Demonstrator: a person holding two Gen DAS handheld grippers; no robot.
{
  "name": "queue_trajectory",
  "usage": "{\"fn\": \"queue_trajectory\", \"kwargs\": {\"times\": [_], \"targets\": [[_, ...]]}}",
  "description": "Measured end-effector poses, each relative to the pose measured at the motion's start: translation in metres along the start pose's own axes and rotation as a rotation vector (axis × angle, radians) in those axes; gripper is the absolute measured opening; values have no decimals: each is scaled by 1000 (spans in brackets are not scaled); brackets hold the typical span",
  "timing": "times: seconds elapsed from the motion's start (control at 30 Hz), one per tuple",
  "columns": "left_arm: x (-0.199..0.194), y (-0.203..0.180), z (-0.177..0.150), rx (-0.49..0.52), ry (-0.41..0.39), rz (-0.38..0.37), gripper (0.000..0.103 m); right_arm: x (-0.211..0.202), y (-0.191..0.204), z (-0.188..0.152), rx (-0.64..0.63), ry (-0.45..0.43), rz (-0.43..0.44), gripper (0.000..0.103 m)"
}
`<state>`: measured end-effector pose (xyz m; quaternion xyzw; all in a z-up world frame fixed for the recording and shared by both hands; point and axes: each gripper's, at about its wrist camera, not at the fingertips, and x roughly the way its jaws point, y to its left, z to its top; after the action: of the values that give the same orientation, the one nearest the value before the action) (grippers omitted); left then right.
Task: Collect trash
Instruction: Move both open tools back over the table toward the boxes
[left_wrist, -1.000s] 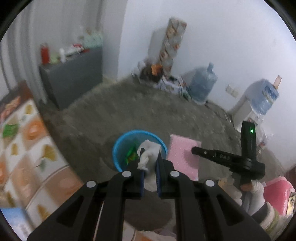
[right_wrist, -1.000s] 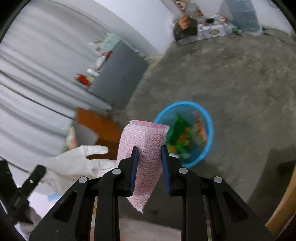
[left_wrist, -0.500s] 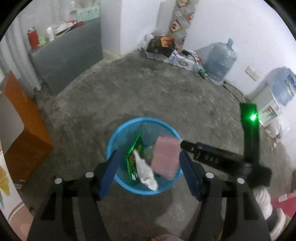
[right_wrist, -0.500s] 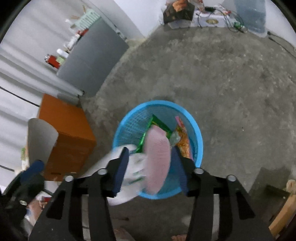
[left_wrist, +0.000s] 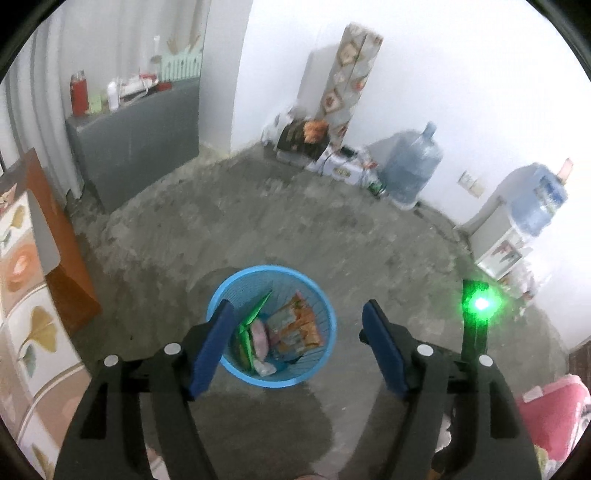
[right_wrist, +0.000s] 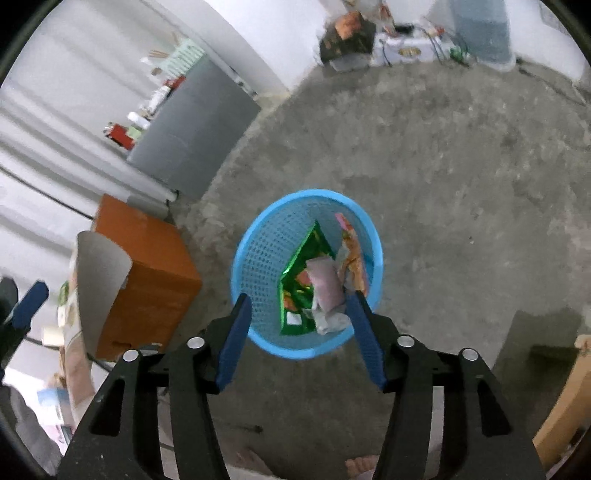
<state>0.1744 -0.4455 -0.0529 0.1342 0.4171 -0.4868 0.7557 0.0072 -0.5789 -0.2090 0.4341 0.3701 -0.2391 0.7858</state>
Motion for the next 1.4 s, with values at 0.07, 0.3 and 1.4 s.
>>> {"fn": "queue_trajectory", "kwargs": {"times": [0.07, 0.3, 1.4], "targets": [[-24, -3, -6, 10, -33, -16, 72, -19, 10, -7, -35, -40, 6, 61], [-102, 4, -32, -50, -121, -27, 73, -89, 50, -29, -171, -199, 11, 83], [-330, 97, -184, -277, -467, 287, 80, -164, 210, -112, -575, -226, 287, 95]]}}
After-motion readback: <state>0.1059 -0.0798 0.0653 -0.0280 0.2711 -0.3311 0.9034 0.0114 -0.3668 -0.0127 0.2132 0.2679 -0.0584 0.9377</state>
